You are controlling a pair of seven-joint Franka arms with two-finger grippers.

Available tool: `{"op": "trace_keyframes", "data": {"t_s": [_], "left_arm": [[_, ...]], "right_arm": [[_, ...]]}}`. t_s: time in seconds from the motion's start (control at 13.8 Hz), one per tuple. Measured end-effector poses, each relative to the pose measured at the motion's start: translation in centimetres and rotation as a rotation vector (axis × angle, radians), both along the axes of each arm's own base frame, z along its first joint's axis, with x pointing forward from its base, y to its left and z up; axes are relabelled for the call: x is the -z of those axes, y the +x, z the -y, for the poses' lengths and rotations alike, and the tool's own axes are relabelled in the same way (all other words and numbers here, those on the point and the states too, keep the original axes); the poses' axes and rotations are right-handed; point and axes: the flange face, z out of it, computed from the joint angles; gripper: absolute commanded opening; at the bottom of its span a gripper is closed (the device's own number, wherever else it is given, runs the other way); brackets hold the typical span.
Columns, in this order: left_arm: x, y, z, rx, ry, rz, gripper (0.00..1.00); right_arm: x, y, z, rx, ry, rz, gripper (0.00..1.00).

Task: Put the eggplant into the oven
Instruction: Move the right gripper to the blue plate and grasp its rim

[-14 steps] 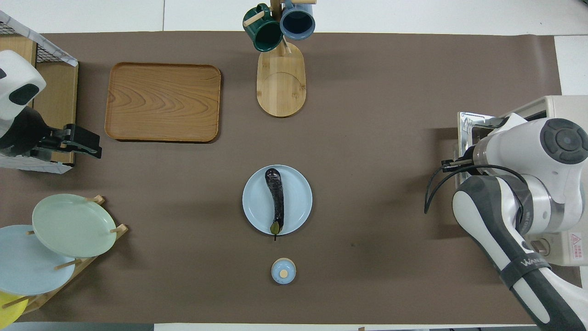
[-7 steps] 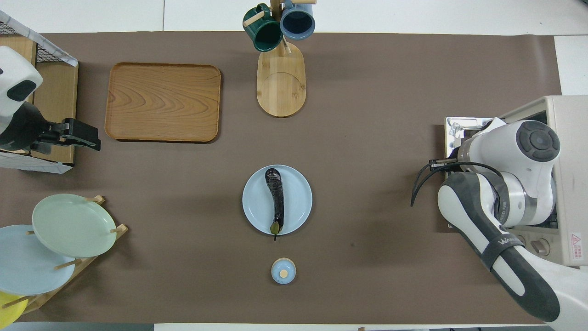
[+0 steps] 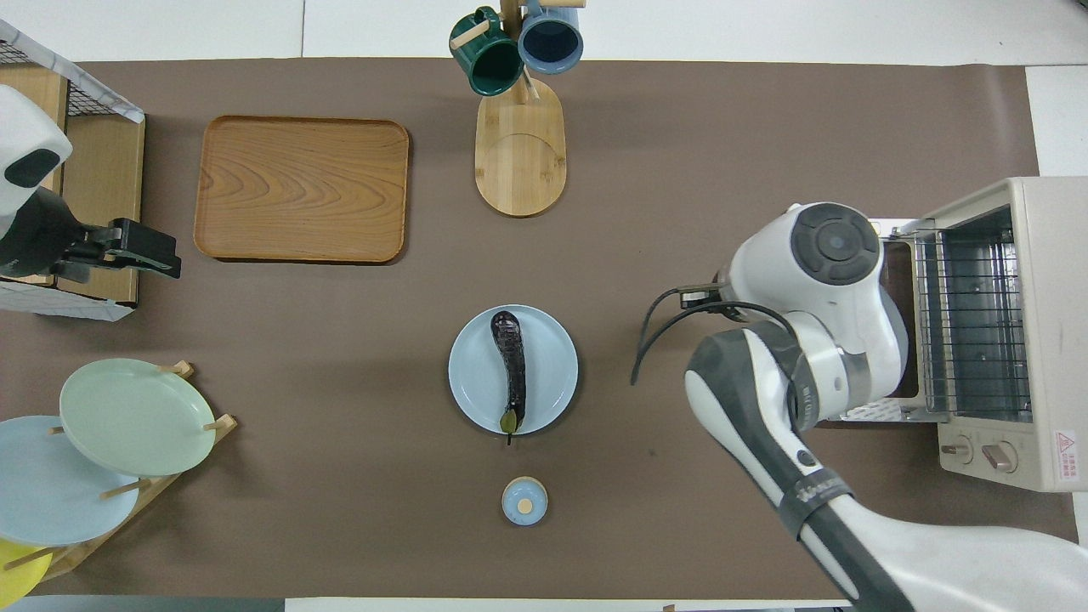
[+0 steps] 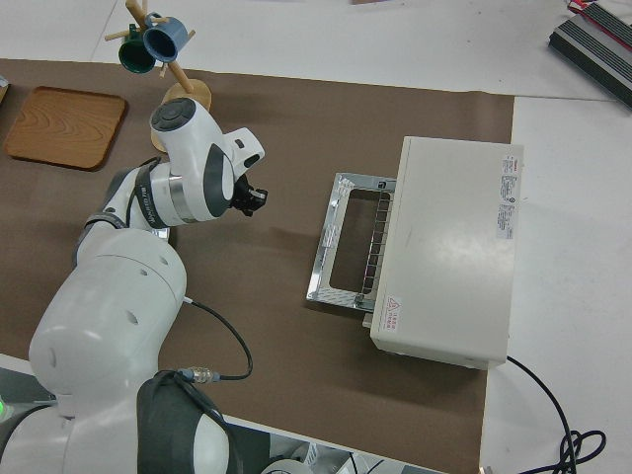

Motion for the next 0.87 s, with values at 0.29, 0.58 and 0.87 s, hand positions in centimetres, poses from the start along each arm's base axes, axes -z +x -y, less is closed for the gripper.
{"op": "trace_keyframes", "data": {"t_s": [0.29, 0.58, 0.87], "left_arm": [[0.0, 0.0, 0.0, 0.001, 0.0, 0.0, 1.0], [0.0, 0.0, -0.3, -0.005, 0.0, 0.0, 1.0], [-0.2, 0.0, -0.6, -0.01, 0.0, 0.004, 1.0]], "right_arm": [[-6.1, -4.6, -17.4, -0.025, 0.038, 0.065, 0.21], [-3.7, -9.2, -33.2, -0.041, 0.026, 0.096, 0.24], [2.6, -9.6, -35.4, -0.069, 0.028, 0.115, 0.35]]}}
